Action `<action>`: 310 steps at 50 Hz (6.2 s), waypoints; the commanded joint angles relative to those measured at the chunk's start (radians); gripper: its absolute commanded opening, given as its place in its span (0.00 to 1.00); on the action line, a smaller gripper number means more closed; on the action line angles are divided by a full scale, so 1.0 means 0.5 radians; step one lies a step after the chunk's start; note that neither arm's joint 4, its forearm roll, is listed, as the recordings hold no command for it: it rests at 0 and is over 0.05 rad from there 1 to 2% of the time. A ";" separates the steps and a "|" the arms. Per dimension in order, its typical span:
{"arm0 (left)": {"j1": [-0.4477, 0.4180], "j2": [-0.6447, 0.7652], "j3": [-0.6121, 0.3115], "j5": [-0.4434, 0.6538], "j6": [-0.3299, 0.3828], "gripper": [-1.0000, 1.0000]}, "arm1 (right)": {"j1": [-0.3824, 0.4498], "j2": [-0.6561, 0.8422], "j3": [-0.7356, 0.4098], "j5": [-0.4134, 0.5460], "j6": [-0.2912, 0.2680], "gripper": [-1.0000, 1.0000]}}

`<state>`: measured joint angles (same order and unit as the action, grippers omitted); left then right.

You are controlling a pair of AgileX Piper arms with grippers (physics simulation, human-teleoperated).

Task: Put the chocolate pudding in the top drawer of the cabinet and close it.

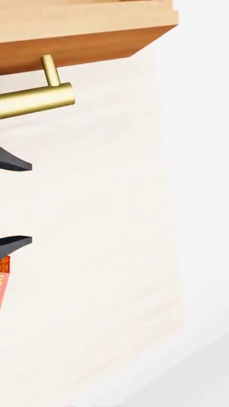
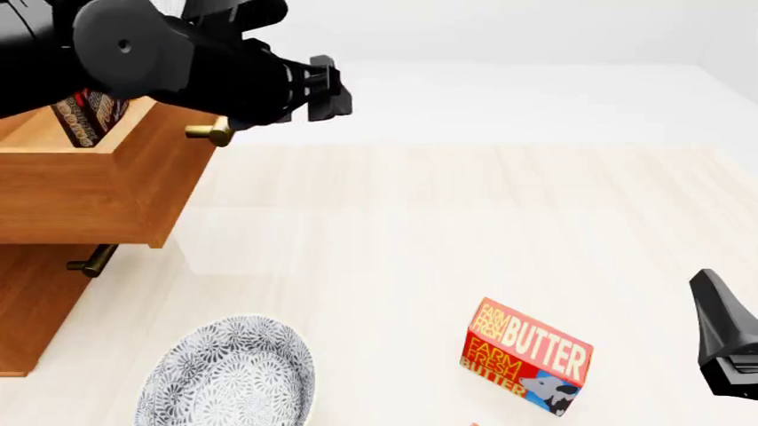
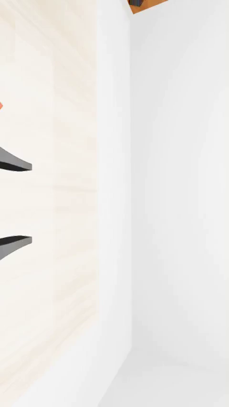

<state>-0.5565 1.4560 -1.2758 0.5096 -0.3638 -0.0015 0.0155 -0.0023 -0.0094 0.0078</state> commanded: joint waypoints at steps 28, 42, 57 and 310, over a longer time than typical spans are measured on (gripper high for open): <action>0.117 0.013 0.130 -0.116 -0.041 1.00 | 0.000 0.000 0.000 0.000 0.000 1.00; 0.182 0.024 0.174 -0.147 -0.024 1.00 | 0.000 0.000 0.000 0.000 0.000 1.00; 0.246 0.030 0.209 -0.179 0.005 1.00 | 0.001 0.000 0.000 0.000 0.000 1.00; 1.208 0.132 0.418 -0.436 0.495 1.00 | 0.000 0.000 0.000 0.000 0.000 1.00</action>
<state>0.0351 1.4468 -1.1133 0.2900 -0.1234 -0.0015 0.0154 -0.0023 -0.0094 0.0078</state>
